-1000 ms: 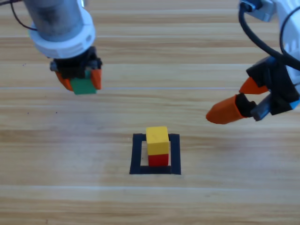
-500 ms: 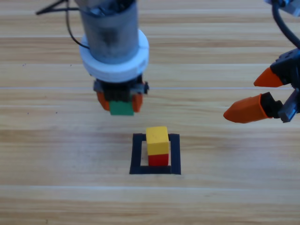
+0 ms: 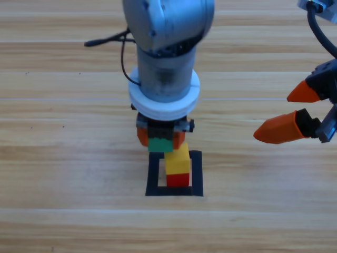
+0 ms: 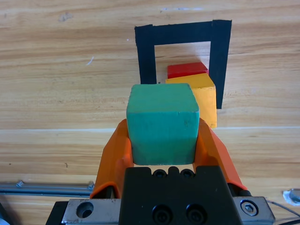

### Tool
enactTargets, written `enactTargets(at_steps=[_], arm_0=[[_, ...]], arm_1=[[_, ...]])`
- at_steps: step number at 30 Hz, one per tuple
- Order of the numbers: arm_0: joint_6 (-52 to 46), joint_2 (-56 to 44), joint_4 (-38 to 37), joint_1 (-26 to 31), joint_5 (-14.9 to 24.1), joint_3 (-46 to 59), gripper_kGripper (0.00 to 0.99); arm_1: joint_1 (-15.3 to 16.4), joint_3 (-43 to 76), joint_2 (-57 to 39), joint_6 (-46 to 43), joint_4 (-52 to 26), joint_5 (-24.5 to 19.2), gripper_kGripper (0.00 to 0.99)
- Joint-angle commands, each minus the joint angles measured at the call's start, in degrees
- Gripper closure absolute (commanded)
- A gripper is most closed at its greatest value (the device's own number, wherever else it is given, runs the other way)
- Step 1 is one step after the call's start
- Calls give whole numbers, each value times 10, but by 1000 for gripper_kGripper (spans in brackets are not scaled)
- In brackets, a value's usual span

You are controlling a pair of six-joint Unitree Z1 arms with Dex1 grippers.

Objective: Stack the blocks in the rectangular block: red at the bottom, yellow in the middle, green on top

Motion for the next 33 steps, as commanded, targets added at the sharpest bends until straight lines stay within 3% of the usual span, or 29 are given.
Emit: enactTargets(at_steps=[1,33], arm_0=[[-12,48,11,-14,-14,-28,912],[-27,49,23,-13,-33,-63,912]], arm_1=[[-17,9,-18,-3,15,10,1],[-19,-1,-8,-13,32,13,1]])
